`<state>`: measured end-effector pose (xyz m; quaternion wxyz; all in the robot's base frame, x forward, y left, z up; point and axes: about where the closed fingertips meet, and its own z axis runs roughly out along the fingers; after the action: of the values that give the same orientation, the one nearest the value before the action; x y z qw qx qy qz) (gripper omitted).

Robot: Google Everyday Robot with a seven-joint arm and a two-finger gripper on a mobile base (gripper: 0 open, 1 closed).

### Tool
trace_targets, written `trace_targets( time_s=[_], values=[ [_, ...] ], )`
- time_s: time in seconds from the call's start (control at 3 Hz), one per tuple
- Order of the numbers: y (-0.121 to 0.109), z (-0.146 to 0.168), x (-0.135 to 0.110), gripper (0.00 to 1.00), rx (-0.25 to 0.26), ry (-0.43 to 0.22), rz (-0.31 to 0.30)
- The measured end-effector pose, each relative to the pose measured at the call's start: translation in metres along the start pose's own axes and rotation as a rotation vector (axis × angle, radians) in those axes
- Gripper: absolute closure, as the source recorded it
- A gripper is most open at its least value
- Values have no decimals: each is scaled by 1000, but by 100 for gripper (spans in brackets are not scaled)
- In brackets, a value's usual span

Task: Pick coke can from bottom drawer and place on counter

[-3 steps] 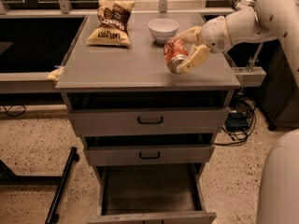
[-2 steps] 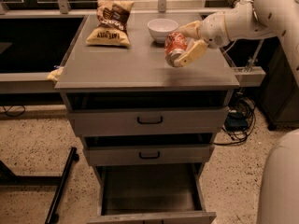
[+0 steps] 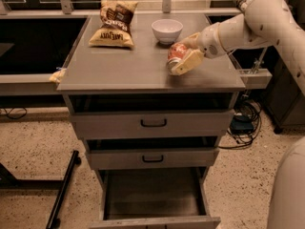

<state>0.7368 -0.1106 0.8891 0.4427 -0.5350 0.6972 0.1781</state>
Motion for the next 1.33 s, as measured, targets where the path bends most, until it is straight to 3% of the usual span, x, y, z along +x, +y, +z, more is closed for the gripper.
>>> trace_targets(
  time_s=[0.33, 1.33],
  values=[
    [3, 13, 17, 100, -15, 20, 53],
    [3, 13, 17, 35, -16, 20, 54]
  ],
)
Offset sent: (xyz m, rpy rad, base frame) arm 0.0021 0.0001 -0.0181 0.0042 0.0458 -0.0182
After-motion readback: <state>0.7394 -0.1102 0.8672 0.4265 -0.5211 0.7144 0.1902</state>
